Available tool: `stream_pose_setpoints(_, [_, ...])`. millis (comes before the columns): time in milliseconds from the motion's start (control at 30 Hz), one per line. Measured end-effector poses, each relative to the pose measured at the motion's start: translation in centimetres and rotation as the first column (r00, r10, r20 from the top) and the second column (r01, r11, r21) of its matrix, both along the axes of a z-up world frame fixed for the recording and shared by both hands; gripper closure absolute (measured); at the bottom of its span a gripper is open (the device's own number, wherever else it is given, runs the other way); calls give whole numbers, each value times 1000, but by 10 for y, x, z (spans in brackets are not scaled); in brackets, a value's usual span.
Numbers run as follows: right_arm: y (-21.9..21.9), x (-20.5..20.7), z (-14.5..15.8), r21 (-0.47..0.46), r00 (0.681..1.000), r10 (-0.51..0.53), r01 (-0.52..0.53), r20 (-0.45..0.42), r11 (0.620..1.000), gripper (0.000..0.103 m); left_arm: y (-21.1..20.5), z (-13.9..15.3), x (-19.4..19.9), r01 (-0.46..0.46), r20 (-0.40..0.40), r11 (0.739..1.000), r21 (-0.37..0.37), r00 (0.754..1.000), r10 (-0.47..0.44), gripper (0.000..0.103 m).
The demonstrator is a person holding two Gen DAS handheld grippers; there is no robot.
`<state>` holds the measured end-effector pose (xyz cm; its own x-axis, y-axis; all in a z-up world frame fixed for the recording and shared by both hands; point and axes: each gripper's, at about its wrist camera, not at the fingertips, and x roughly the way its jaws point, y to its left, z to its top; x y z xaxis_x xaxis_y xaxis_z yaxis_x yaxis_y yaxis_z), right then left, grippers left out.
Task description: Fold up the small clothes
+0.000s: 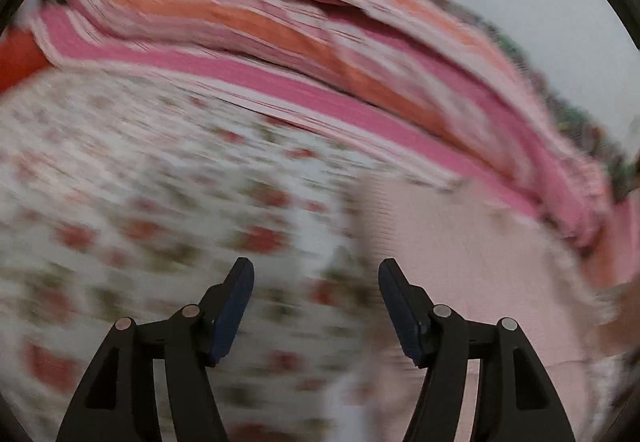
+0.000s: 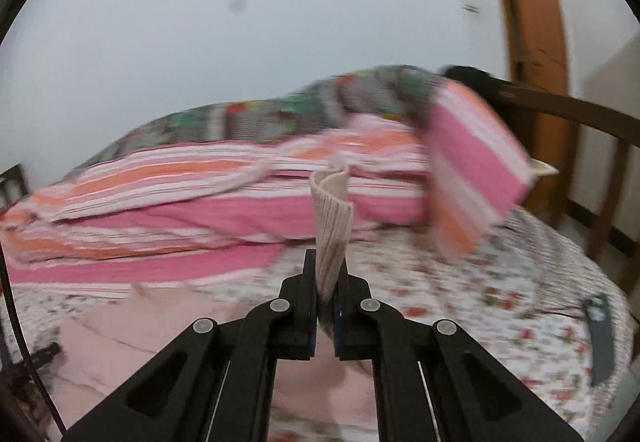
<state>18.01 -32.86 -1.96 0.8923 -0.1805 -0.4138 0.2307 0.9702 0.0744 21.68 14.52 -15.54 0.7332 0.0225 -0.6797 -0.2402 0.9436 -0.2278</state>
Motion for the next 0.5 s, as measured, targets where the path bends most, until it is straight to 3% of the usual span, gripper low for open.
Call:
stream_pose_setpoints(100, [60,29,0,26,993,117,-117,-6,993,97,20,5,-10,-38,-2,988,150,999,39,40])
stream_pose_setpoints(133, [77,36,-1,24,990,144,-144,-6,989,97,28,4,-13,-47,-5,986,158,999,49,39])
stream_pose_setpoints(333, [211,73,-25,32,931,362,-361,-50,932,97,67,-16,-20,-25,-3,999,23,1000,25,35])
stream_pose_setpoints(500, [306,85,-88,-5,837,506,-519,-209,855,97,58,-18,-13,8,-15,999,40,1000,-8,32])
